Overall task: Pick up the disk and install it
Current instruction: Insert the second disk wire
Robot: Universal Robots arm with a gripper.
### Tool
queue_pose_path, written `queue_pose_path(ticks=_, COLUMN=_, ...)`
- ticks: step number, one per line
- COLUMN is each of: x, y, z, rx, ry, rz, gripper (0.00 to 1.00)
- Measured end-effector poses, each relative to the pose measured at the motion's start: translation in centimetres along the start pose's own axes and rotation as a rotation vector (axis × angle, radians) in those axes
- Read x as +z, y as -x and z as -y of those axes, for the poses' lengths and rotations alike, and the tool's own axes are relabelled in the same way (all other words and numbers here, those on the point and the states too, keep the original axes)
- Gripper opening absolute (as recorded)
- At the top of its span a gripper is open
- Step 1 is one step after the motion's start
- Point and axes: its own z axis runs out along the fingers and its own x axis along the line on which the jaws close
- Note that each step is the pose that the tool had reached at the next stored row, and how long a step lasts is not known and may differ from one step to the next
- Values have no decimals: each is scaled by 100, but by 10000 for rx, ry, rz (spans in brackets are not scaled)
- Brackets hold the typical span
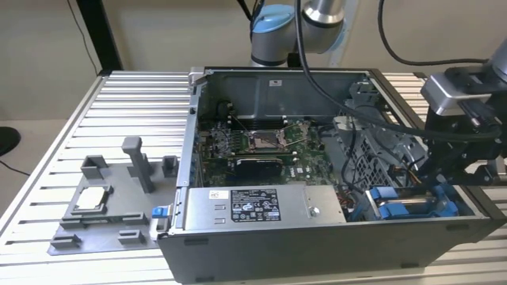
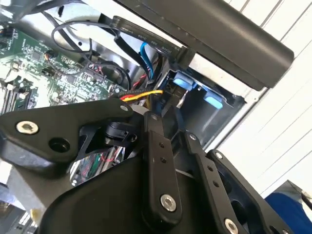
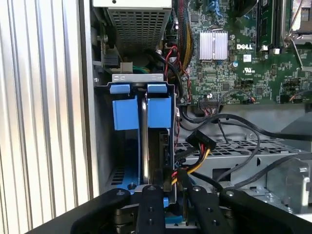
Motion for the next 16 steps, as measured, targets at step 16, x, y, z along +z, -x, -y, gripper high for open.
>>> queue_pose_path(ticks=16, x=-187, y=22, z=206, rx=4, ry=32, rz=-2, gripper=100)
